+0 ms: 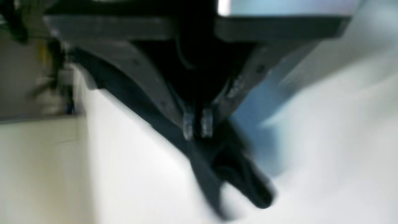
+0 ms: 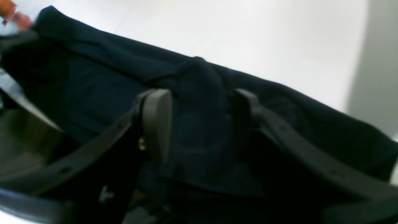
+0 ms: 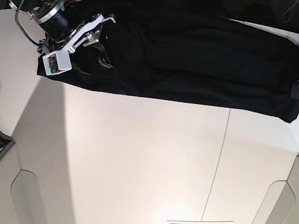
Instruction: Fold the T-shirt properly
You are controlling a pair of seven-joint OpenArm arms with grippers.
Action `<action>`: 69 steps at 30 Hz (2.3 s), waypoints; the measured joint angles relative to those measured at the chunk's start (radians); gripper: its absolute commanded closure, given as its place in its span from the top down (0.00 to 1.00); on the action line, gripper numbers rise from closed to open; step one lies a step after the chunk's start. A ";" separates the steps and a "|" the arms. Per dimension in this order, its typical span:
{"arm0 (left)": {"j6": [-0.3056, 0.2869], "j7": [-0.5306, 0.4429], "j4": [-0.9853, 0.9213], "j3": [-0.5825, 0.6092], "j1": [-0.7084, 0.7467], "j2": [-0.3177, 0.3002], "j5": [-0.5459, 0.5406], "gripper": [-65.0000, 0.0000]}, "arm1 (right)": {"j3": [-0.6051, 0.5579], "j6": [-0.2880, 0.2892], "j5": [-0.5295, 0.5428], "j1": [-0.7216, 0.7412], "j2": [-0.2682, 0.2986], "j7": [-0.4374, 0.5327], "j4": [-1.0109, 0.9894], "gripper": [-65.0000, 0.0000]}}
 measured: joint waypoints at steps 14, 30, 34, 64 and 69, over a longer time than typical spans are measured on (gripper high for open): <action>0.000 0.138 0.266 0.166 0.031 0.186 -0.034 0.00 | 0.206 -0.051 -0.140 0.005 0.026 0.020 0.000 0.48; 0.000 0.135 0.360 0.551 0.031 0.323 -0.036 0.00 | 0.359 -0.078 -0.076 0.003 0.129 0.052 -0.195 0.48; 0.000 0.127 0.360 0.550 0.031 0.330 -0.036 0.00 | 0.359 -0.079 -0.045 0.003 0.129 0.056 -0.219 0.48; 0.000 0.084 0.408 0.548 0.031 0.319 -0.037 0.49 | 0.359 -0.045 0.024 0.088 0.130 0.111 -0.427 0.63; 0.000 0.084 0.408 0.548 0.031 0.319 -0.037 0.49 | 0.359 -0.022 0.120 0.171 0.129 0.076 -0.604 0.63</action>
